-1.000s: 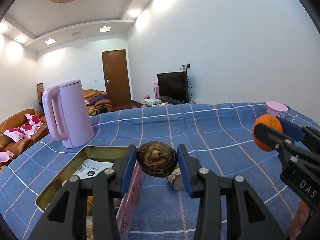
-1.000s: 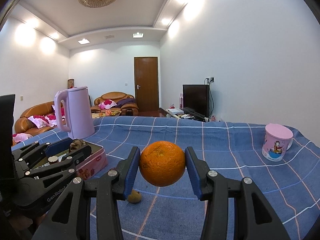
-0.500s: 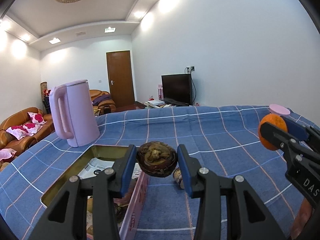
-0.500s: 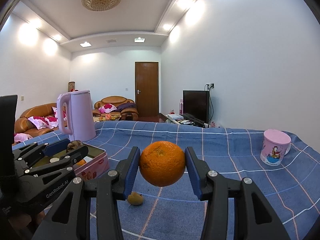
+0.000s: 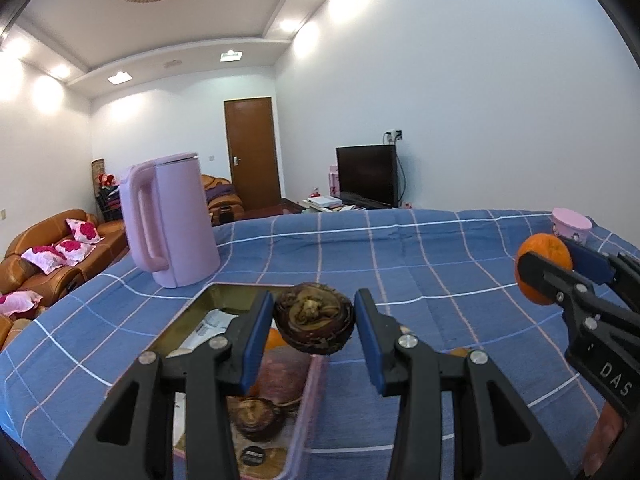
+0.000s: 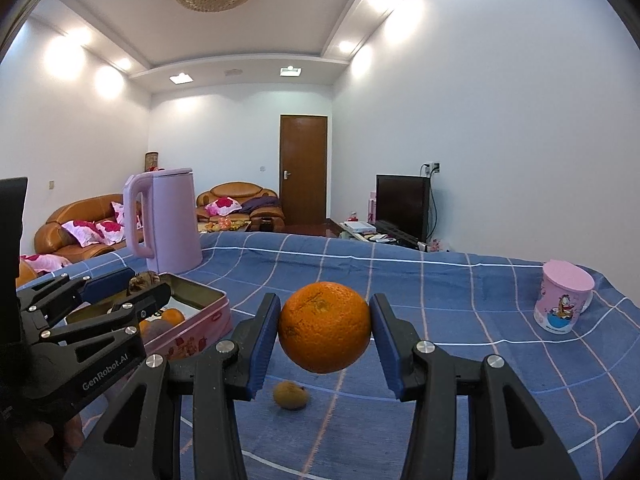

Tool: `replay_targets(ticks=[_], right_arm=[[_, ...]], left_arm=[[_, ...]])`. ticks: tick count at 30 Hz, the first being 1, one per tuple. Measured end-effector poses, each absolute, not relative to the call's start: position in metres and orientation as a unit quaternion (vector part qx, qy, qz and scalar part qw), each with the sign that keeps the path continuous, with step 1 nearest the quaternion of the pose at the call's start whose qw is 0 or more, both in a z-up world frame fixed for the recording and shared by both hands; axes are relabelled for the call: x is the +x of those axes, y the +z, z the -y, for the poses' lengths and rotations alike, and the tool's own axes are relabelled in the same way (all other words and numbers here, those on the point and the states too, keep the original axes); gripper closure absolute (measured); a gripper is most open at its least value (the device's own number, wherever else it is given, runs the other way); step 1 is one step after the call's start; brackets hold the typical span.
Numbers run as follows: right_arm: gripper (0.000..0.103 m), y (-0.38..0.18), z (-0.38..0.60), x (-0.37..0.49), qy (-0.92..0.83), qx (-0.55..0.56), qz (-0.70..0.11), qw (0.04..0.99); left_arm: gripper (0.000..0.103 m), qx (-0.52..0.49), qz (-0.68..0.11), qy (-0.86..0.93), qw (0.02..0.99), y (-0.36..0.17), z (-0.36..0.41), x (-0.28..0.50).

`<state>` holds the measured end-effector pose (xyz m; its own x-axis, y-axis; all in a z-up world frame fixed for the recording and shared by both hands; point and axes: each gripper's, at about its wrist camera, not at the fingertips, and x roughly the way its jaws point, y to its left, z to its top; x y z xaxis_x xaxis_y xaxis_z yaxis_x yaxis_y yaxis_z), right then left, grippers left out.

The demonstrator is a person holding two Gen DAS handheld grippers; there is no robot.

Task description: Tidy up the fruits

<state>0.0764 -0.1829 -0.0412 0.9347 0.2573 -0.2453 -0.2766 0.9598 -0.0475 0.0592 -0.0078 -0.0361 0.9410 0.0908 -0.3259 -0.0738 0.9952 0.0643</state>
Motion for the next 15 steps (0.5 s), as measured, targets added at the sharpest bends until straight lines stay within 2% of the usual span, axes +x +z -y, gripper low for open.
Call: replay_targets(ticks=[15], right_arm=[[0.055, -0.036, 0.146, 0.085, 0.171, -0.054, -0.118, 0.977]], left_arm=[[0.059, 0.003, -0.182, 0.093, 0.979, -0.035, -0.047, 0.059]])
